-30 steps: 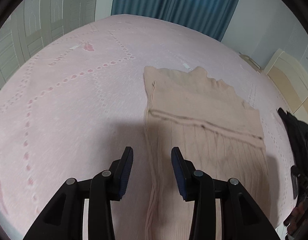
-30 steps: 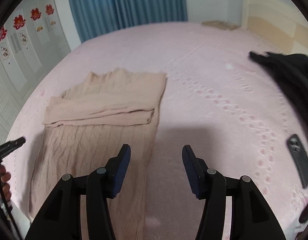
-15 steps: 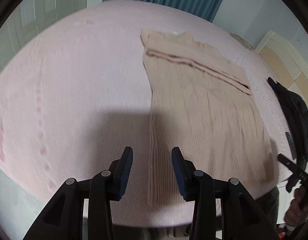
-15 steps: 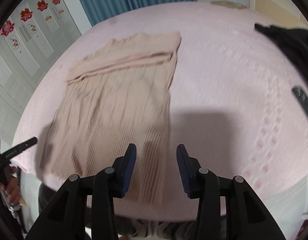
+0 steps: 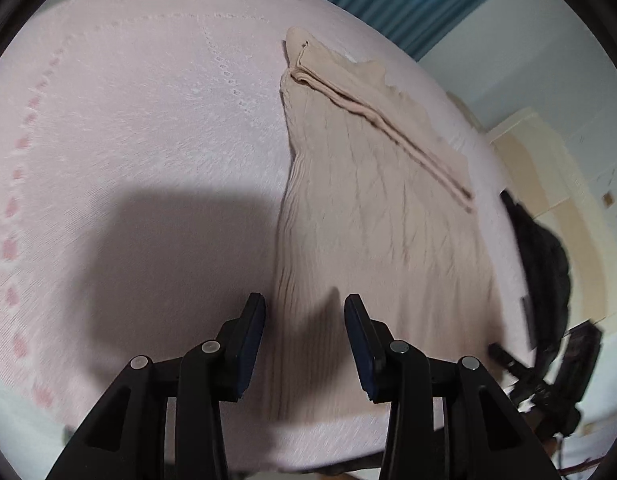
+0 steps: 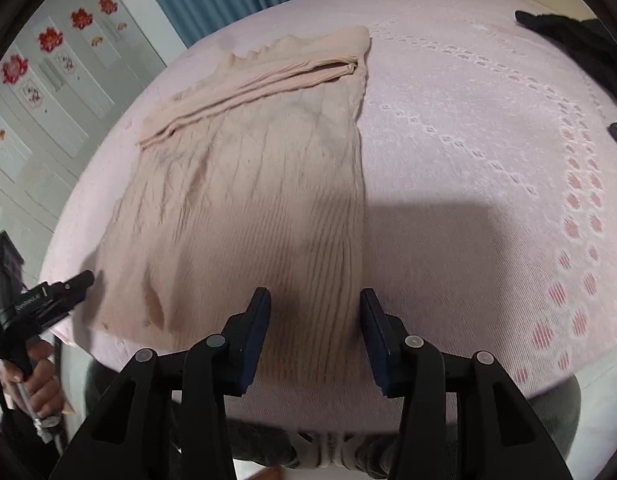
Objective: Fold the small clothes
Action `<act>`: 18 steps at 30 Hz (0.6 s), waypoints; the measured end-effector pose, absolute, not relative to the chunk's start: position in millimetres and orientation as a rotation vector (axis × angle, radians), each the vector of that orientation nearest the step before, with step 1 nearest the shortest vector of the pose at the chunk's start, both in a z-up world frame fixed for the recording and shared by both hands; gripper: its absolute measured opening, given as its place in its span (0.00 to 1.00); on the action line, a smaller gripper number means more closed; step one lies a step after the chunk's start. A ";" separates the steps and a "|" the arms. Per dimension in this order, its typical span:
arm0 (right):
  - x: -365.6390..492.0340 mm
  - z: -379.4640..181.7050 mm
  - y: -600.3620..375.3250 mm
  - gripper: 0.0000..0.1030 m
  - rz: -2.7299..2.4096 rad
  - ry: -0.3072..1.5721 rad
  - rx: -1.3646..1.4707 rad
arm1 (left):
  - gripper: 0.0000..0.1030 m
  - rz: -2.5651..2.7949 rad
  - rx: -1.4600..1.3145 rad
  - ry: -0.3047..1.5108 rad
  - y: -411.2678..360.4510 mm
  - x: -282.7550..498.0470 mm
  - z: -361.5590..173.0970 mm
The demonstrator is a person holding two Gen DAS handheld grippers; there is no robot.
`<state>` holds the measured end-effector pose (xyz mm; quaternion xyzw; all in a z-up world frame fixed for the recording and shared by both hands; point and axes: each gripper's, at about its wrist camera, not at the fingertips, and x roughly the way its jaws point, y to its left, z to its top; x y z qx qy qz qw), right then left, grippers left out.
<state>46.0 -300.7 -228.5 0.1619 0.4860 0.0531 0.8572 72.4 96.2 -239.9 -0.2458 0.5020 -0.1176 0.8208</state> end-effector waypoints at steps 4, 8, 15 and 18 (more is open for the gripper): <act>72.2 -229.9 -311.2 0.45 0.136 1.027 0.412 | 0.38 -0.268 -0.581 1.078 94.3 107.5 -244.5; 105.0 -233.2 -317.6 0.45 0.147 1.033 0.449 | 0.38 -0.269 -0.572 1.079 87.0 137.0 -245.5; 147.0 -233.7 -314.3 0.41 0.106 1.034 0.394 | 0.36 -0.261 -0.558 1.081 77.8 177.5 -247.8; 158.3 -233.6 -309.9 0.41 0.088 1.027 0.360 | 0.35 -0.262 -0.555 1.084 77.0 182.3 -247.9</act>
